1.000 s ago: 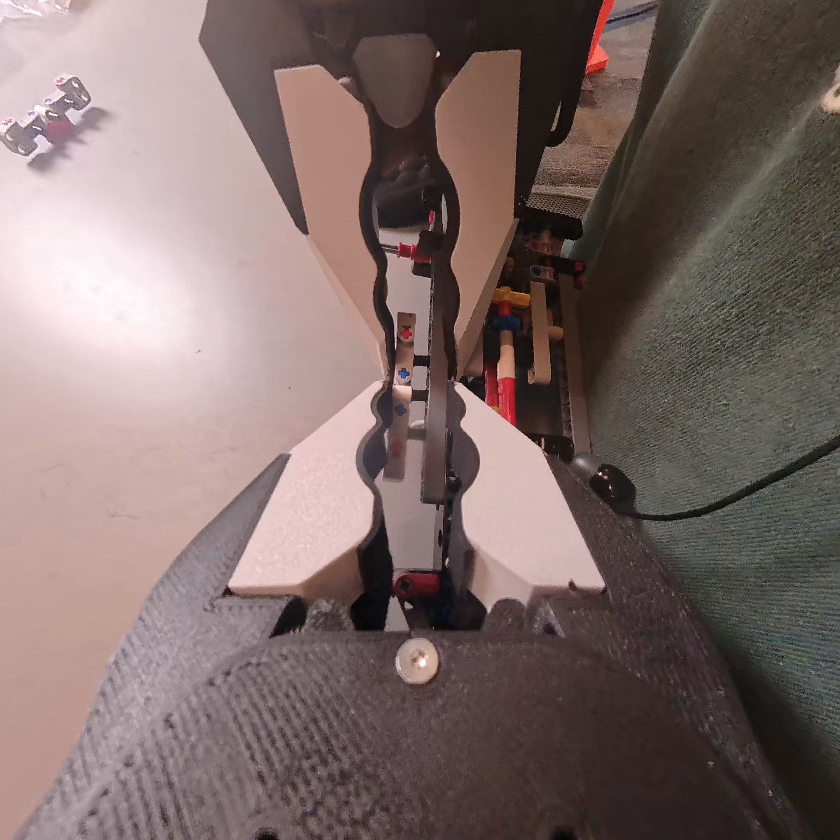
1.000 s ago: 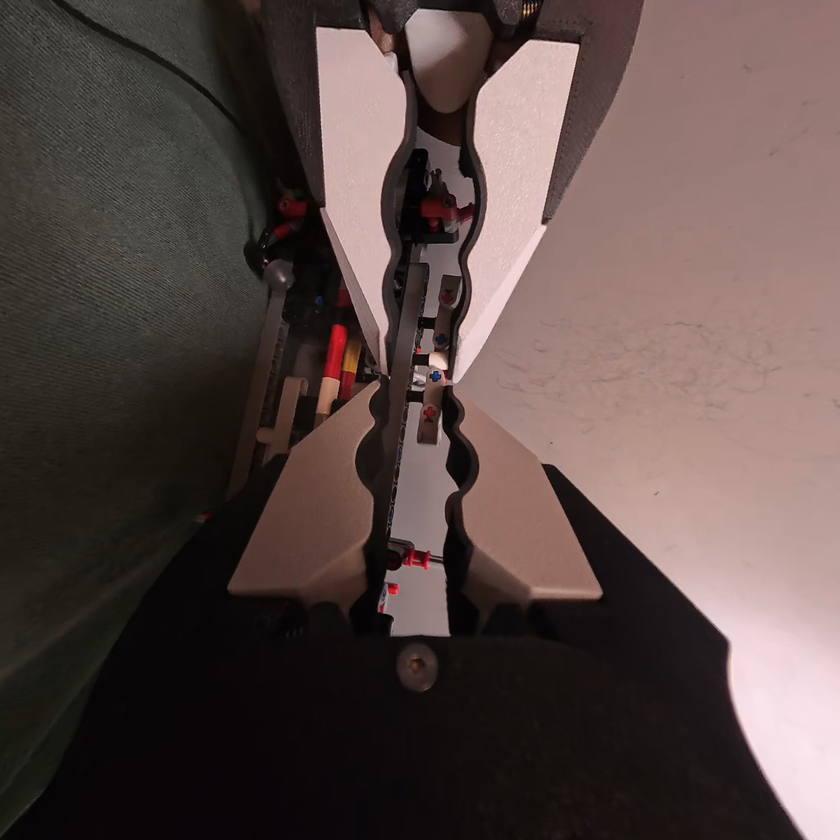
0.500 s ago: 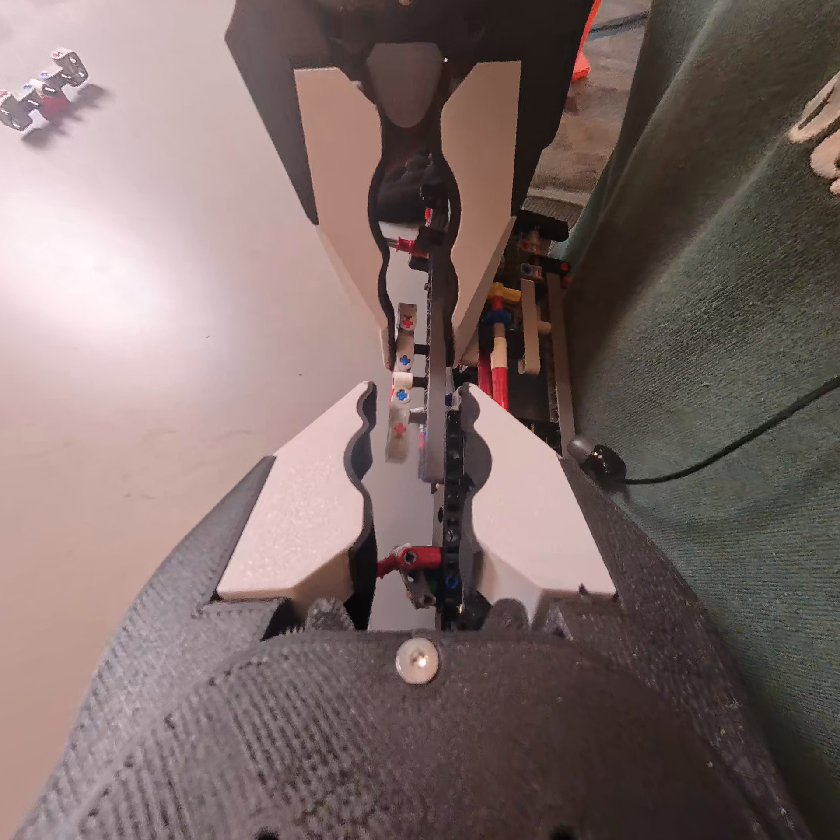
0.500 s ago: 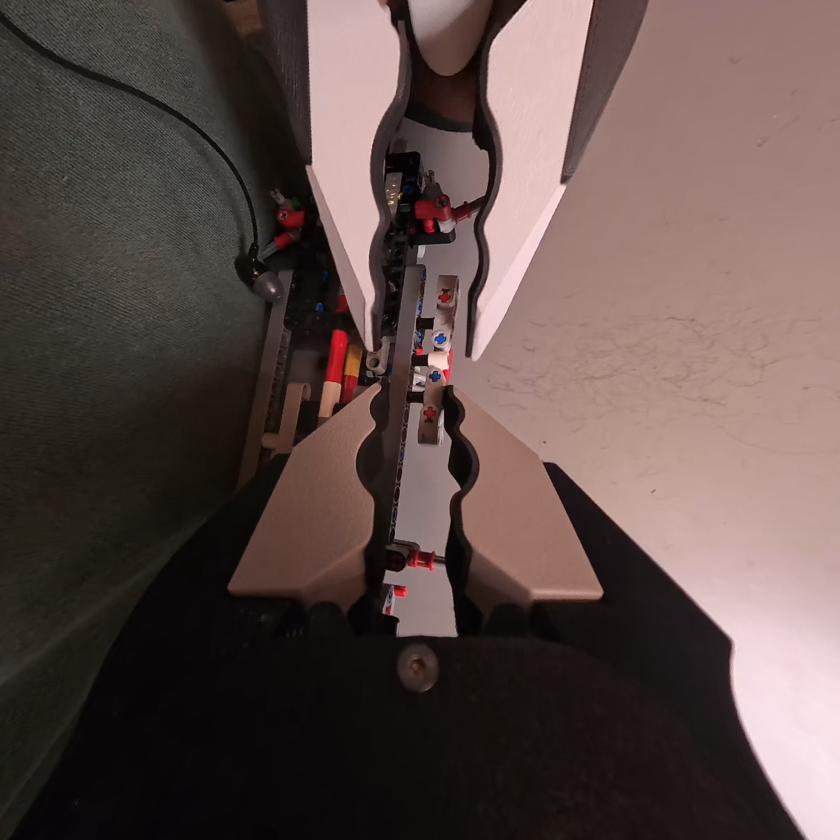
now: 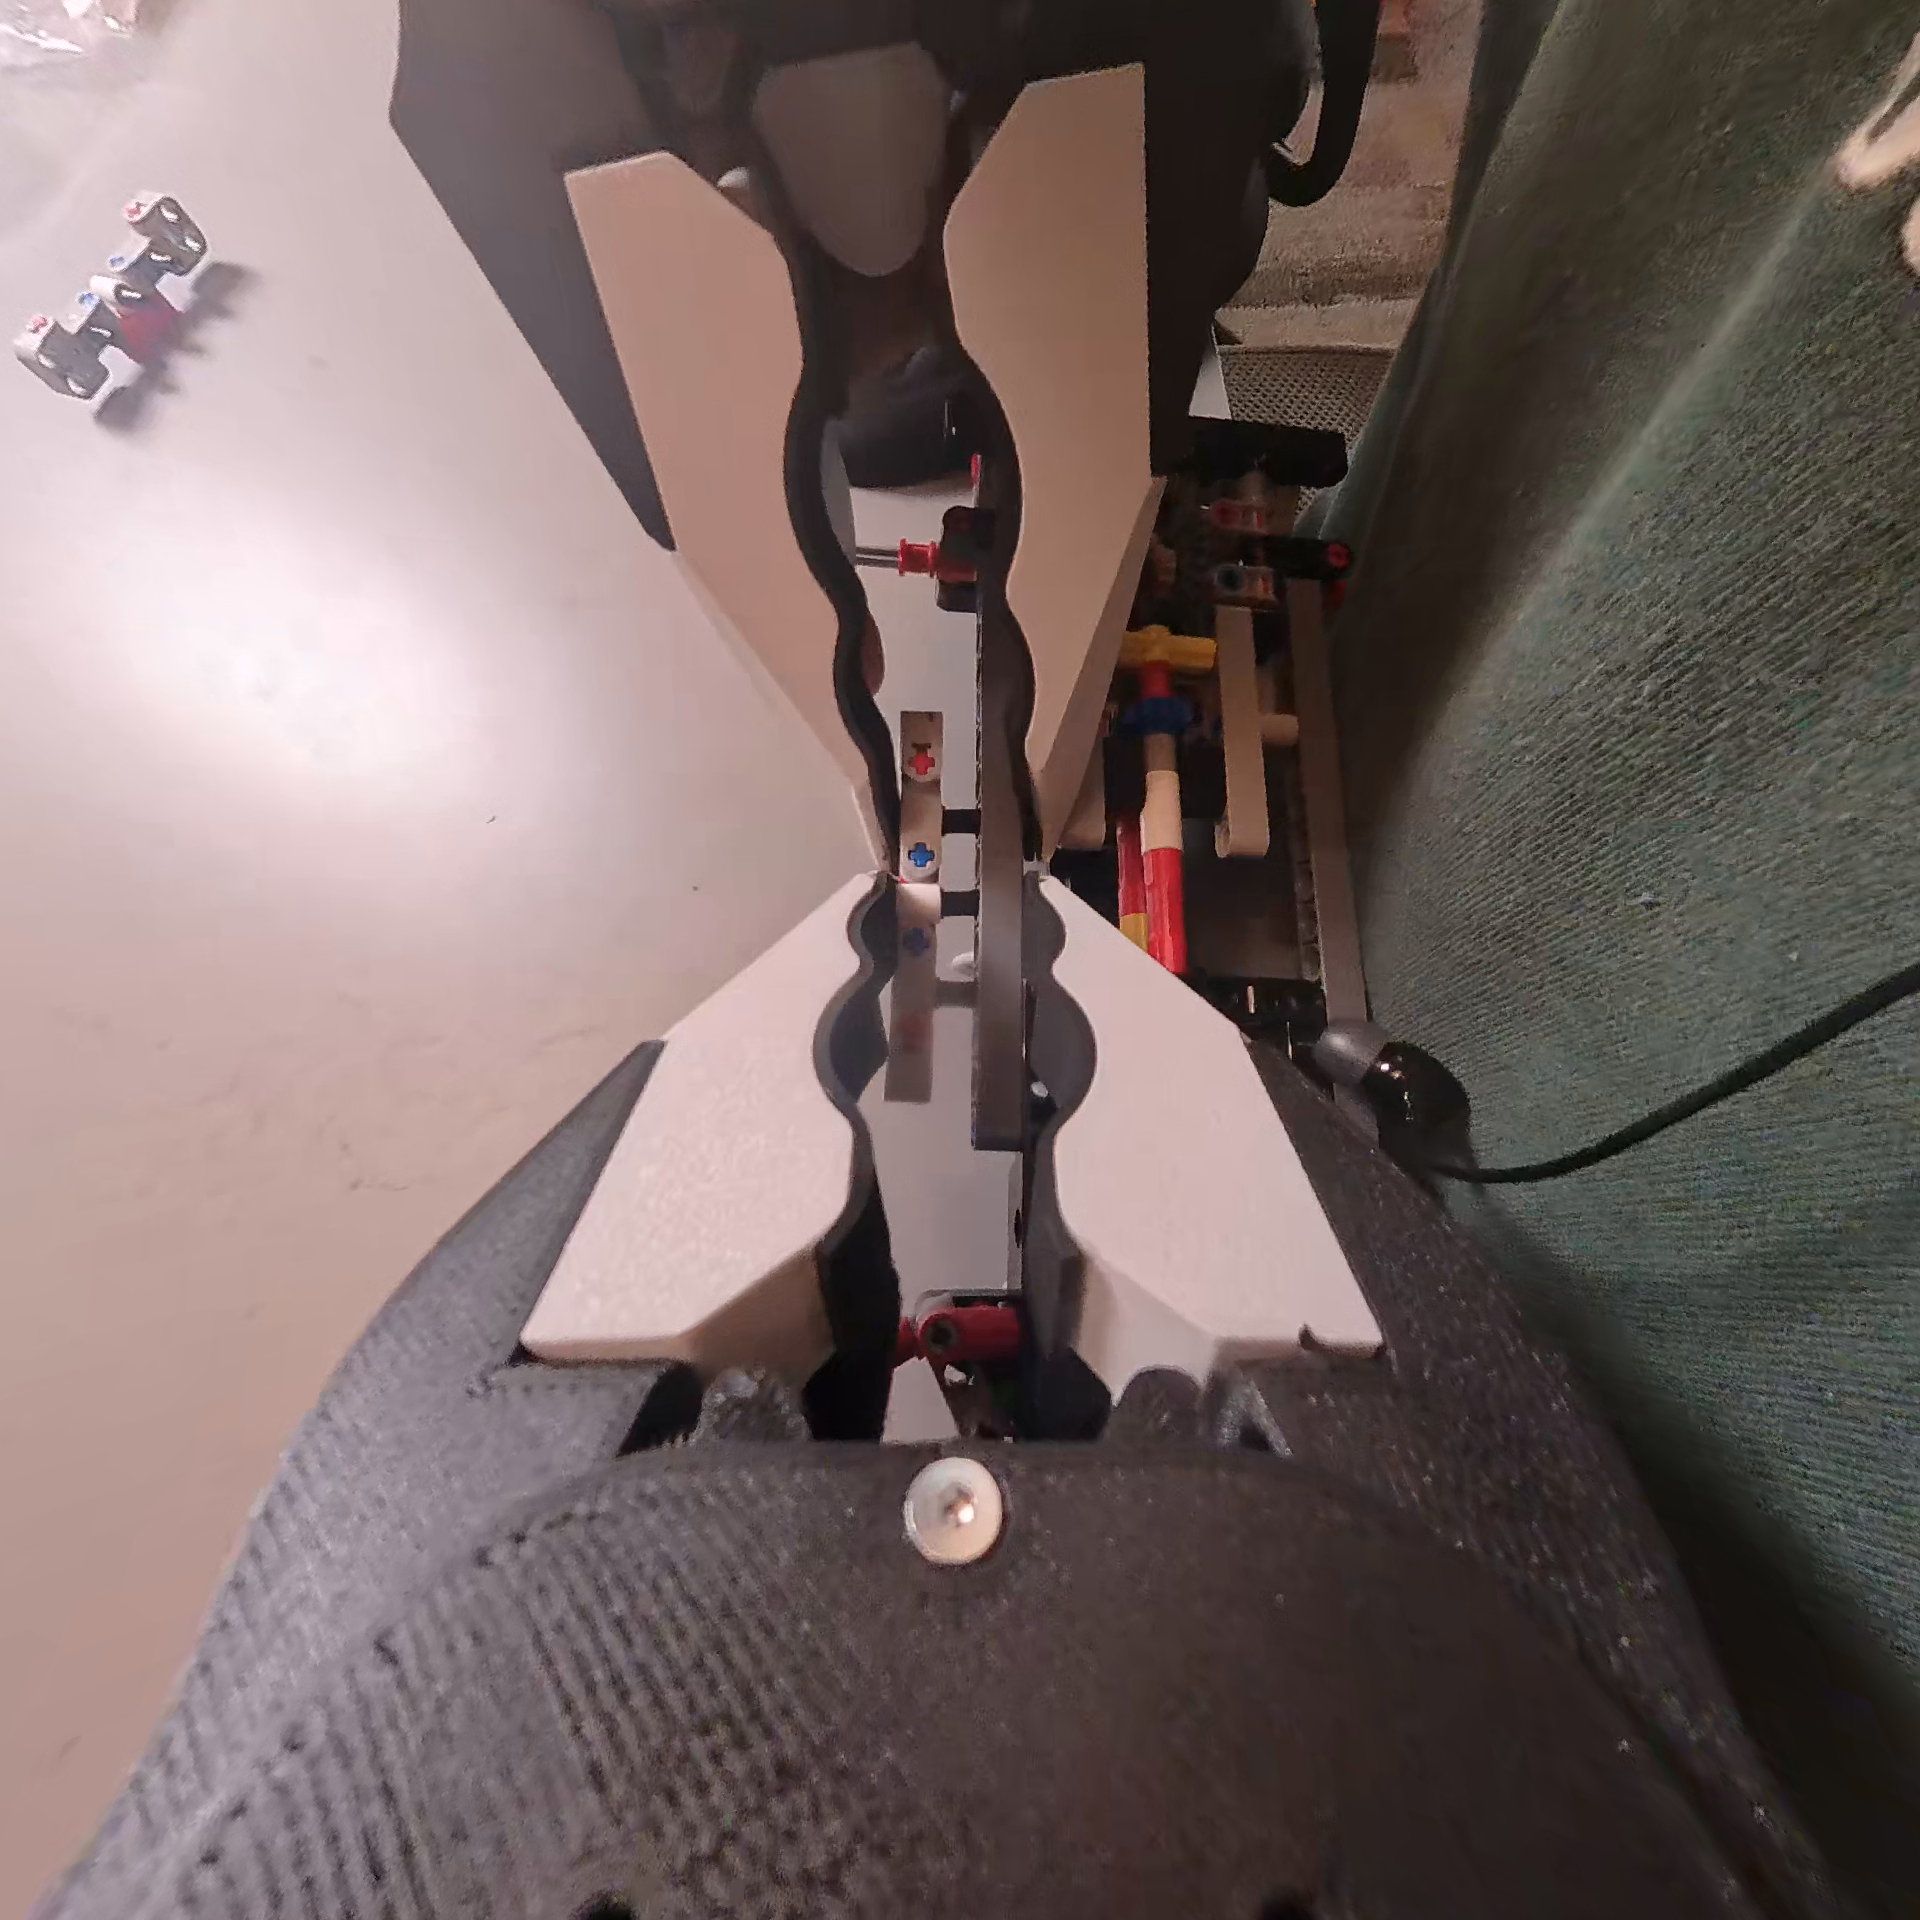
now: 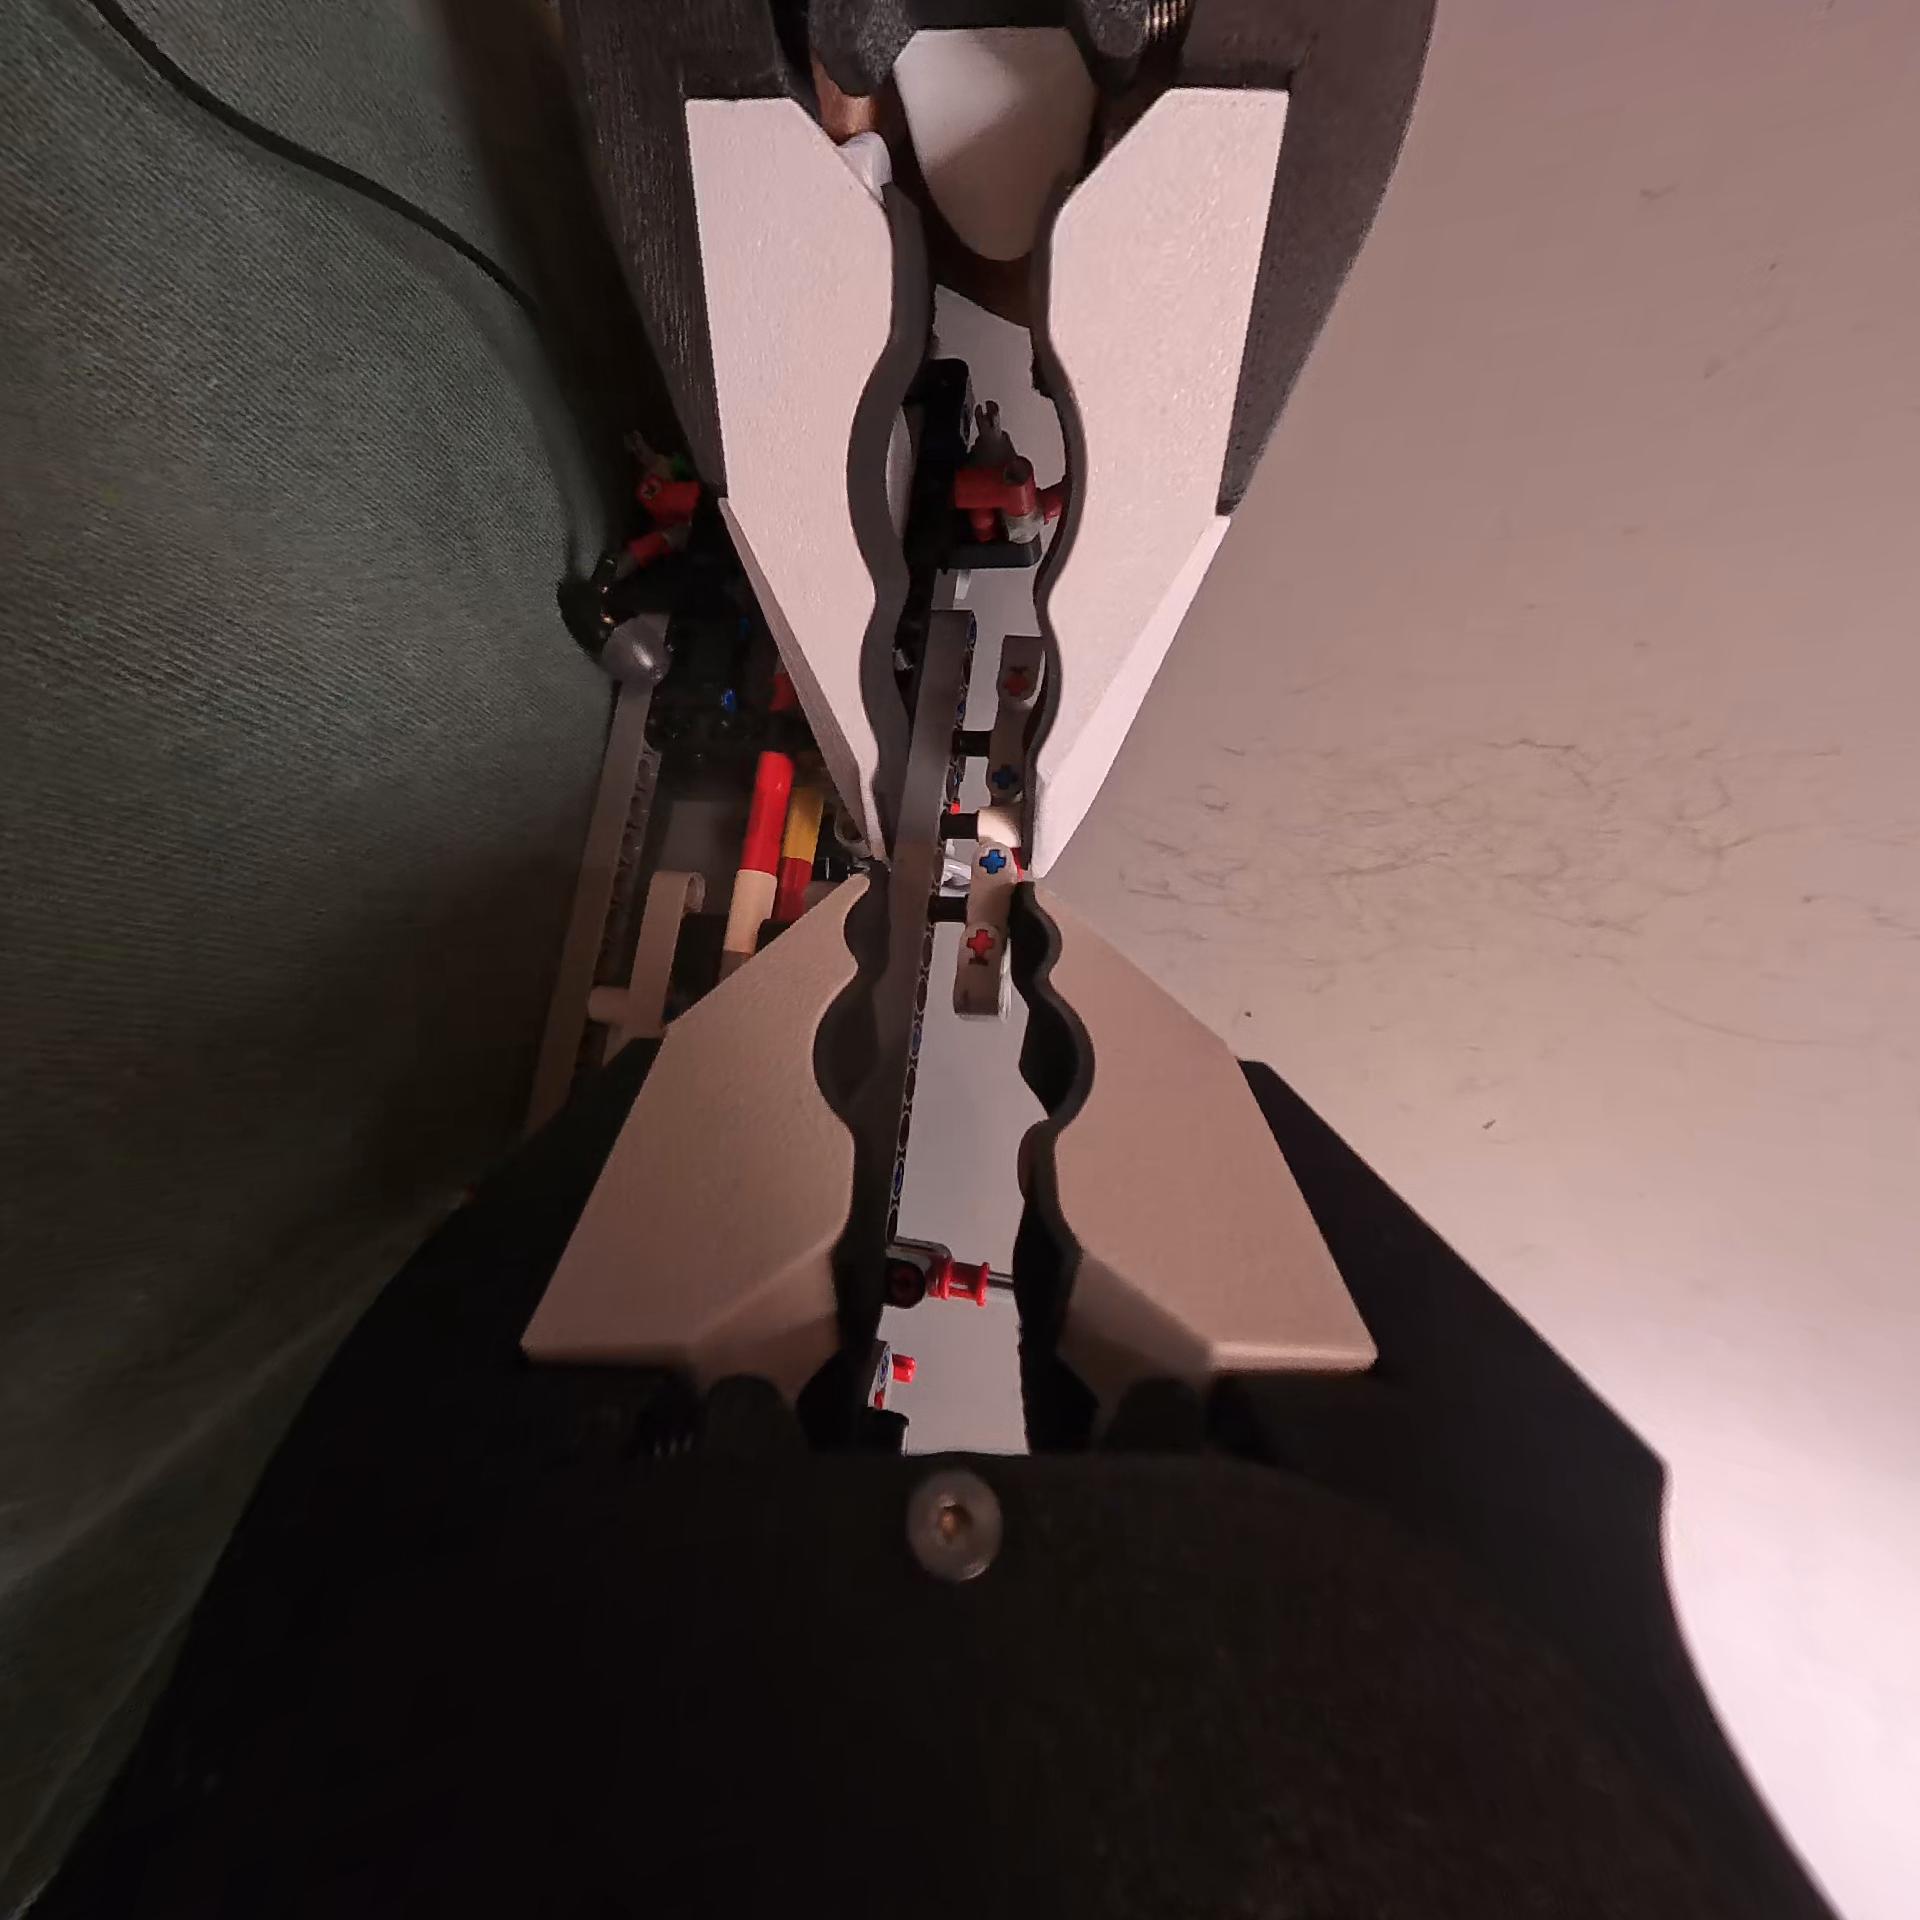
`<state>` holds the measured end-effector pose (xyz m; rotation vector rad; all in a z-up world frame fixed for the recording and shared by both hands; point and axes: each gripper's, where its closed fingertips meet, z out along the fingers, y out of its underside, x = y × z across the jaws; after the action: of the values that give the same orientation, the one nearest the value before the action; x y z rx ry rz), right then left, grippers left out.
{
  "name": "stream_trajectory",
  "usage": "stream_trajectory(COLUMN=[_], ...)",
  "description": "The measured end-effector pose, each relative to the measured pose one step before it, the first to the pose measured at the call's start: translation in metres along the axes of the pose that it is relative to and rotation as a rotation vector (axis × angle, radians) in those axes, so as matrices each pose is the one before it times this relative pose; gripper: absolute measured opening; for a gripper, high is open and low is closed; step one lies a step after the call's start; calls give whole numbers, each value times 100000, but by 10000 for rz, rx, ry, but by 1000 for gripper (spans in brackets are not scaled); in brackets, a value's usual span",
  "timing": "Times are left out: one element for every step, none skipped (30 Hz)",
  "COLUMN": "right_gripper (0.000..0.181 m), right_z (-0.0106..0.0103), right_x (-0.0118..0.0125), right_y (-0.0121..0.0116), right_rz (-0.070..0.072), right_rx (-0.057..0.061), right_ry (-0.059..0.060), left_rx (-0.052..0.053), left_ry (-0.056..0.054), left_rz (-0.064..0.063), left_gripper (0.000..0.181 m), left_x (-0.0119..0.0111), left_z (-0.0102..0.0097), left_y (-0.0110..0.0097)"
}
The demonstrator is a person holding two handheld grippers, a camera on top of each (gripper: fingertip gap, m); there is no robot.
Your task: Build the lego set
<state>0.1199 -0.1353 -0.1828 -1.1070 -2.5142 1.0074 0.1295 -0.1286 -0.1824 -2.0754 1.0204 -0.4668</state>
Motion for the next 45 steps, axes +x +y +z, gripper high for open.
stream_trajectory(right_gripper=[21,21,21,21,20,21,21,21,21,21,21,21,20,20,20,20,20,20,20,21,22,21,22,22,23,24,24,24,23,22,22,22,22,22,22,22,22,22,22,24,28,33,36,34,29], right_z=[-8,9,2,0,2,10,4,10,-1,-2,-1,-15,6,-6,-14,-17,-6,0,15,23,9,-37,-100,-107,-12,22,41,-2,-11,-11,-22,-23,3,39,11,12,-2,-15,9,10,18,85,147,205,189], right_x=[-12,1,-13,-13,-27,-31,-15,-25,-10,-38,-13,-25,-20,-32,-57,-21,-8,-3,-12,-15,-10,23,88,87,229,96,62,162,254,113,-75,-58,14,33,-5,13,-11,-51,-8,62,81,52,103,-113,-247], right_y=[2,-7,-3,-9,3,7,-2,-2,-1,-5,0,-10,2,11,-9,16,13,25,0,-9,-57,40,38,-7,-24,-33,-24,-94,-121,-18,14,19,-9,-31,-23,-2,23,27,10,-121,-248,-185,-94,32,44], right_rz=[68,19,-78,-102,-32,-12,-94,-105,-57,-7,-25,-29,-10,14,3,8,4,32,64,149,146,49,-3,1,21,-15,91,87,-3,-47,-42,-44,-76,-35,3,40,36,29,13,-7,2,66,46,-27,-28], right_rx=[18,16,-25,-37,-28,-32,-39,-47,-38,-8,-15,-25,-12,-3,-2,-16,-9,6,16,28,45,-51,-81,-42,12,53,55,100,125,46,-2,-28,3,15,-8,-4,-23,-30,-16,55,116,51,11,-36,-15], right_ry=[-41,-1,34,28,-15,-33,8,36,25,0,34,14,5,9,12,20,6,-16,-17,-53,-80,-65,-35,-33,89,20,-35,37,124,51,-50,-22,48,56,-6,-21,-50,-72,-24,44,29,-27,0,-120,-164], left_rx=[64,23,-6,-11,-23,-26,-11,3,15,18,5,0,-1,19,28,-11,-11,40,102,120,64,20,20,-1,7,79,151,181,148,68,-45,-132,-160,-176,-155,-65,-33,-10,4,68,141,11,-82,11,-46], left_ry=[-23,-36,-24,-6,3,-6,-28,-39,-27,1,13,11,23,29,14,-14,0,16,21,55,86,17,-36,8,35,49,52,43,-10,-162,-238,-139,18,190,234,146,68,21,52,26,-90,-136,-58,-44,-51], left_rz=[-3,14,8,0,-6,1,24,37,9,-21,-15,11,3,-25,-16,17,-2,-54,-95,-134,-147,-53,-25,-87,-86,-126,-168,-133,-91,-61,-18,-18,-60,-34,35,85,57,-45,-67,-61,12,116,152,130,82], left_gripper=[22,22,22,22,22,22,22,22,21,21,21,22,22,21,21,21,21,21,21,22,22,22,22,22,22,22,22,23,28,35,40,43,42,42,37,31,26,24,24,23,20,7,7,6,6], left_x=[11,8,4,17,27,24,21,14,9,26,16,14,21,31,32,20,-3,-32,-28,-27,-7,-61,-102,-123,-128,-88,-43,-35,-89,-333,-483,-380,-122,195,329,251,127,-15,-25,-58,-149,-162,-1,7,-43], left_z=[-9,-16,-18,-7,-11,-12,-3,-7,-19,-3,-15,-7,-3,-6,8,12,8,7,-5,-23,-26,19,45,6,-31,-36,-43,-126,-216,-350,-476,-475,-381,-222,-90,-11,56,50,13,-5,-62,-9,103,57,27], left_y=[-6,-7,5,-12,2,5,-3,1,-11,-12,-4,-20,-10,-23,-30,-15,-11,2,11,18,-2,-36,-80,-62,5,-7,-33,-66,-73,-36,75,193,234,241,176,2,-31,-42,3,-76,-179,-14,104,-74,1])
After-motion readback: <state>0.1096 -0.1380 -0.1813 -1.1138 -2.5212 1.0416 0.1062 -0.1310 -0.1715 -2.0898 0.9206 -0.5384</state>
